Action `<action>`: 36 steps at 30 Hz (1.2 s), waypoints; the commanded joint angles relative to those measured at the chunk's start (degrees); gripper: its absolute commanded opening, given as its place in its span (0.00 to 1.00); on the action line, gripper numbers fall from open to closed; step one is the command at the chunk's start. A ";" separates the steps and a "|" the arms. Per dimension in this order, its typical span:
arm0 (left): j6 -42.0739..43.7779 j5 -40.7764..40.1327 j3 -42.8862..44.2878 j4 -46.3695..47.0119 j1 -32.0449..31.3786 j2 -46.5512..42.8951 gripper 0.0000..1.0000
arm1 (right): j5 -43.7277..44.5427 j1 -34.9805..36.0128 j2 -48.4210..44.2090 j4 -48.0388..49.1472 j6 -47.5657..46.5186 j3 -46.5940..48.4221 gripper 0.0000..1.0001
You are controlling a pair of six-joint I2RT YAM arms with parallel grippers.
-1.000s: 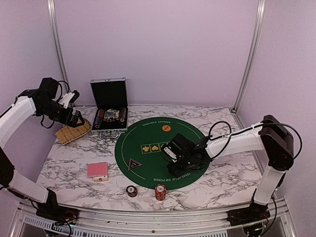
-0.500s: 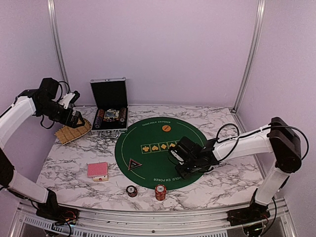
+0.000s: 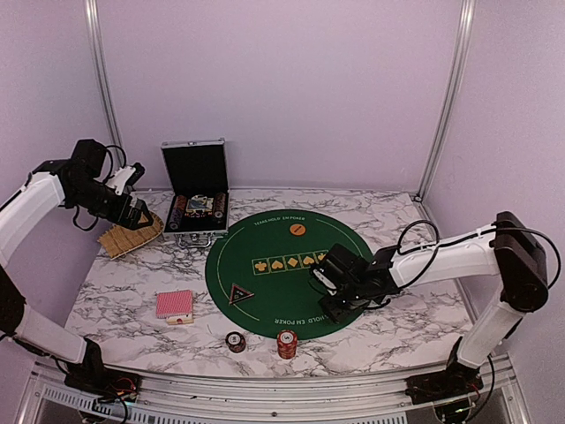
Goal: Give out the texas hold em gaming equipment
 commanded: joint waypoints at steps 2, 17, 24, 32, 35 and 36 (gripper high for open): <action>0.91 0.68 0.84 -2.29 -0.20 -1.17 0.99 | -1.51 -0.19 -5.93 -6.92 -0.36 8.46 0.67; 0.89 0.89 1.07 -2.89 -0.36 -1.40 0.99 | -8.21 14.30 -1.63 -21.11 -0.93 22.83 0.84; 0.85 1.17 1.01 -3.08 -0.38 -1.87 0.99 | -9.52 16.69 2.47 -20.92 -1.68 24.03 0.87; 1.18 0.78 1.01 -3.42 -0.38 -2.25 0.99 | -12.05 18.34 4.25 -20.09 -3.35 24.65 0.89; 1.18 0.82 1.07 -3.43 -0.38 -2.27 0.99 | -12.01 18.58 4.76 -20.12 -3.65 24.57 0.88; 1.18 0.79 1.17 -3.43 -0.42 -2.28 0.99 | -12.01 18.58 4.98 -19.98 -3.65 24.46 0.86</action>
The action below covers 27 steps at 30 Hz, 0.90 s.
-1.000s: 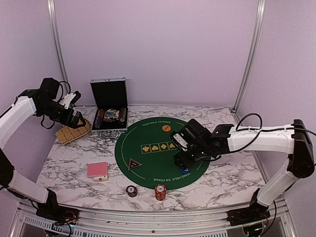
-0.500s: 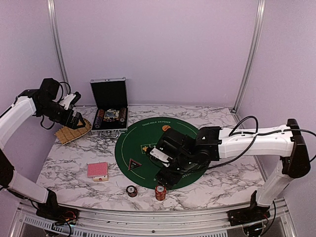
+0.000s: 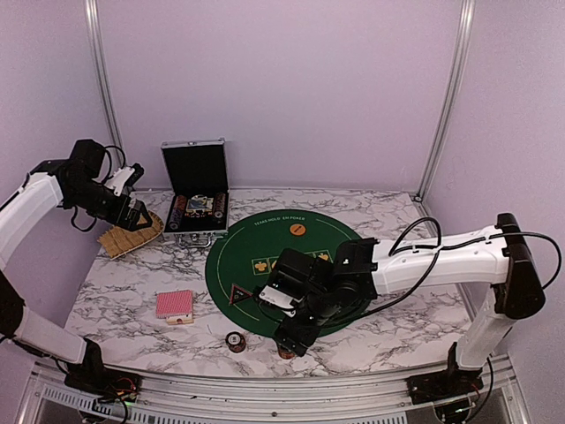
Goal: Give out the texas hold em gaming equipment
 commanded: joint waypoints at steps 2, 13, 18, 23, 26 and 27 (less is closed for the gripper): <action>0.84 0.82 1.20 -2.20 -0.38 -1.50 0.99 | -0.82 0.77 1.13 0.32 -1.04 1.76 0.83; 0.91 0.49 1.70 -2.47 -0.38 -1.63 0.99 | -0.82 0.90 3.51 2.19 -1.48 1.37 0.69; 0.92 0.39 1.75 -2.56 -0.38 -1.54 0.99 | -2.74 0.90 3.99 2.86 -1.51 1.52 0.63; 1.03 0.22 2.00 -2.65 -0.38 -1.45 0.99 | -3.00 1.07 4.02 3.27 -1.42 1.37 0.53; 1.17 0.05 2.02 -2.73 -0.38 -1.38 0.99 | -3.16 1.48 4.33 3.13 -1.39 1.56 0.47; 1.18 0.07 2.00 -2.73 -0.38 -1.41 0.99 | -3.13 1.63 4.41 3.09 -1.40 1.61 0.46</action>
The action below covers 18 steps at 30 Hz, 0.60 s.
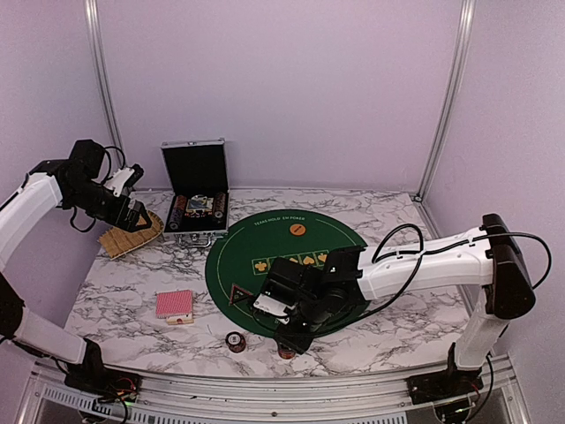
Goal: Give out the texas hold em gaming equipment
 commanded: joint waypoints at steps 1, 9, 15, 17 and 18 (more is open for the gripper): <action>0.98 0.06 2.04 -1.84 -0.16 -1.03 0.99 | -0.71 1.27 0.78 1.08 0.01 1.58 0.45; 1.04 -0.02 2.18 -1.90 -0.14 -1.00 0.99 | 0.06 1.36 0.70 1.29 0.20 1.69 0.24; 0.99 -0.07 2.58 -2.09 -0.16 -0.89 0.99 | 0.80 1.34 0.15 -0.01 -0.06 3.43 0.03; 0.90 0.00 2.78 -2.10 -0.16 -0.85 0.99 | 2.52 1.40 -0.19 -0.50 0.01 4.08 0.00; 0.83 0.09 2.80 -2.08 -0.16 -0.80 0.99 | 3.03 1.30 -0.40 -0.77 0.08 4.49 0.00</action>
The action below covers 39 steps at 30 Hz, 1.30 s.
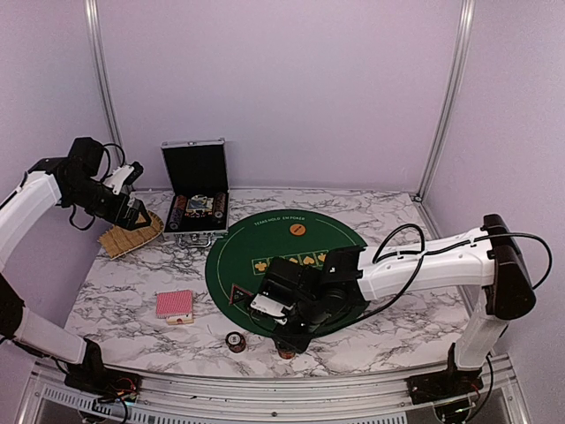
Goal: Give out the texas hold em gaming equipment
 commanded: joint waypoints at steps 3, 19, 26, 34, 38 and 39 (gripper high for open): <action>0.25 0.10 1.78 -1.75 -0.18 -0.73 0.99 | 3.15 0.57 -0.96 -1.29 0.30 4.74 0.00; 0.17 -0.77 0.18 -1.69 -0.24 -0.10 0.99 | 3.51 -4.52 1.10 -3.23 0.72 12.65 0.00; 0.47 -0.85 -0.58 -1.62 -0.24 0.05 0.99 | 4.75 -8.39 7.32 -2.32 -1.27 20.55 0.00; 0.25 -0.11 -0.86 -1.59 -0.21 -0.08 0.99 | 4.91 -13.68 23.79 -2.19 -3.87 41.35 0.00; 0.11 0.55 -0.97 -1.60 -0.25 -0.16 0.99 | 4.95 -15.59 34.44 -3.17 -4.35 53.25 0.00; 0.15 0.66 -1.13 -1.60 -0.25 -0.22 0.99 | 4.87 -15.95 36.51 -3.19 -4.44 55.83 0.00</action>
